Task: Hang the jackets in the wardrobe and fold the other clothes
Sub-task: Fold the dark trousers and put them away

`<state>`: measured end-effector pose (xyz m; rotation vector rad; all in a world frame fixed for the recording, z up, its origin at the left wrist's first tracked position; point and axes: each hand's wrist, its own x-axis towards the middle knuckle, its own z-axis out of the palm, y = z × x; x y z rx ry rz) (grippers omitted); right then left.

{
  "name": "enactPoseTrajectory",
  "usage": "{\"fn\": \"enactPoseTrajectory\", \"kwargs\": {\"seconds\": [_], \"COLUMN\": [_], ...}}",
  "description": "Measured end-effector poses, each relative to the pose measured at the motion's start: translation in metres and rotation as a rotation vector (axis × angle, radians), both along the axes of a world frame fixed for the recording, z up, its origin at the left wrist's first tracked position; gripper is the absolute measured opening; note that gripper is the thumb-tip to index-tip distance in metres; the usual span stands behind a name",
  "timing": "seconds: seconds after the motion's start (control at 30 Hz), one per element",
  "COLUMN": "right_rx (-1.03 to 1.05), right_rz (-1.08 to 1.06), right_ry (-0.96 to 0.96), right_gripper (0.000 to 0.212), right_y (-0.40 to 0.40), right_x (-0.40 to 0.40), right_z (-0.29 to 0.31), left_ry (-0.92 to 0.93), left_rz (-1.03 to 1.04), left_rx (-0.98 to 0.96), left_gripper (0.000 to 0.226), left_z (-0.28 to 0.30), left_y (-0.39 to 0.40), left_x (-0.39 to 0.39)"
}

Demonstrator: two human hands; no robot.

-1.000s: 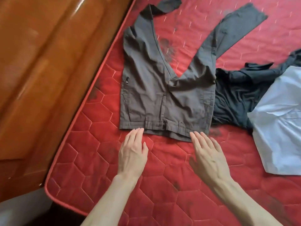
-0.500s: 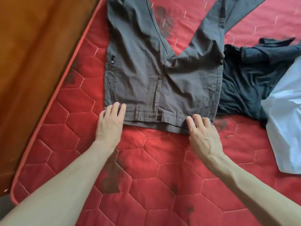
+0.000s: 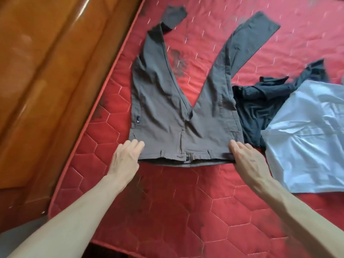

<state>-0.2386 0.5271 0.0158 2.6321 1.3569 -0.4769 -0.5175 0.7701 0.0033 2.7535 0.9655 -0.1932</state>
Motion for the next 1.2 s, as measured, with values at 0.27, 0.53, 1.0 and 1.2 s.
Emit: {"fn": "enactPoseTrajectory", "kwargs": {"seconds": [0.27, 0.53, 1.0, 1.2], "right_rx": [0.265, 0.616, 0.977, 1.128], "right_rz": [-0.031, -0.100, -0.327, -0.272], "right_ry": [0.100, 0.075, 0.216, 0.125], "right_gripper": [0.023, 0.022, 0.016, 0.013], "right_y": [-0.052, -0.130, -0.244, -0.257], "right_x": [0.025, 0.040, 0.098, 0.157], "right_z": [0.178, 0.343, 0.540, 0.638], "left_ry": [-0.295, -0.750, -1.090, -1.191], "left_rz": [0.147, 0.406, 0.153, 0.006], "left_rx": [-0.208, -0.477, -0.873, -0.736], "left_gripper": [0.028, 0.023, 0.011, 0.013], "left_z": [0.160, 0.297, 0.491, 0.601], "left_y": [-0.038, -0.079, -0.132, -0.132], "left_x": [0.003, 0.029, 0.145, 0.200]}}
